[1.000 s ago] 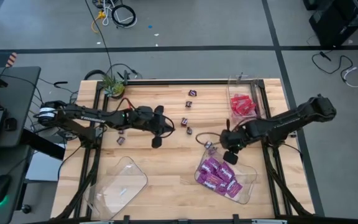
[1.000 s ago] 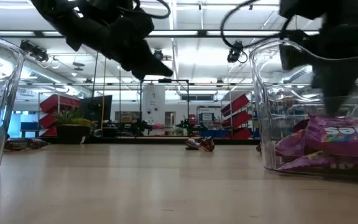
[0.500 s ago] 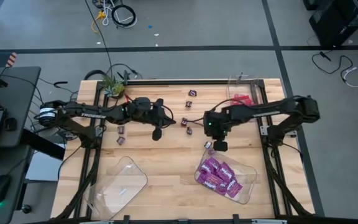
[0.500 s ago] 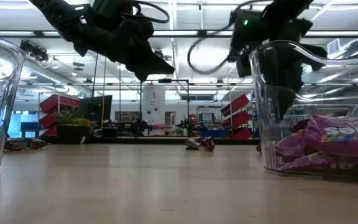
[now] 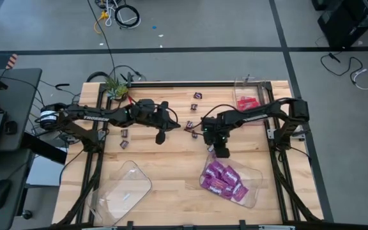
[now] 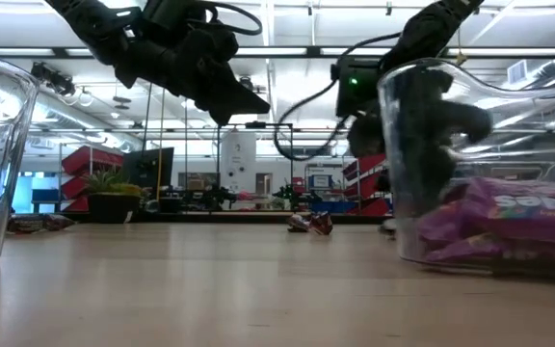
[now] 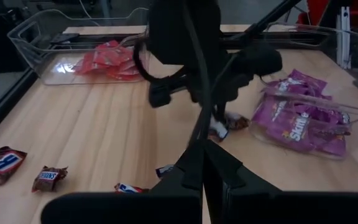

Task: Sort candy
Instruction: Move the brown candies closer to the center

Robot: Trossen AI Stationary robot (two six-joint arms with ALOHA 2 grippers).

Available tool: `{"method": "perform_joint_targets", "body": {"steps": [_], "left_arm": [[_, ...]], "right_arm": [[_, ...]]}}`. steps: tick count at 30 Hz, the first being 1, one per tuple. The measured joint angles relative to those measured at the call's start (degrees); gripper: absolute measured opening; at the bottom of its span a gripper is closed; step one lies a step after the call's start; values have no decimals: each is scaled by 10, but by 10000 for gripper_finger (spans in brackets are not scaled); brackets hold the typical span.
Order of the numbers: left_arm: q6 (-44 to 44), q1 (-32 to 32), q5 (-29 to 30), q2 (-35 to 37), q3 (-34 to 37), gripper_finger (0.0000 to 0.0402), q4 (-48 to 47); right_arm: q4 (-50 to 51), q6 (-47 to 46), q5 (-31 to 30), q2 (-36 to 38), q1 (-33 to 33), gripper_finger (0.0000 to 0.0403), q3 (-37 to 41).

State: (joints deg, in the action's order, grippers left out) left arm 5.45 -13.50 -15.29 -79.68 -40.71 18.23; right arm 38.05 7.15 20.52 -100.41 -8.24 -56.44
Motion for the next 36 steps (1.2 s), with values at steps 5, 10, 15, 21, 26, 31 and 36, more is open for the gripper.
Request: {"method": "perform_joint_targets", "body": {"steps": [5,10,15,21,26,31,36], "left_arm": [[1,0,0,0,0,3,-1],[1,0,0,0,0,3,-3],[2,1,0,0,0,3,-9],[3,5,0,0,0,3,-23],[3,12,0,0,0,3,-30],[-14,13,0,0,0,3,-37],[-16,17,3,-1,0,3,-44]], "right_arm": [[-32,-20,-92,9,-5,0,-32],[-40,-20,-122,58,-5,0,-63],[26,-30,-73,72,-3,0,-62],[90,-68,-55,69,31,0,-52],[117,-120,-35,71,68,0,-21],[137,-174,-5,79,108,0,15],[139,-215,-10,117,141,0,35]]}}
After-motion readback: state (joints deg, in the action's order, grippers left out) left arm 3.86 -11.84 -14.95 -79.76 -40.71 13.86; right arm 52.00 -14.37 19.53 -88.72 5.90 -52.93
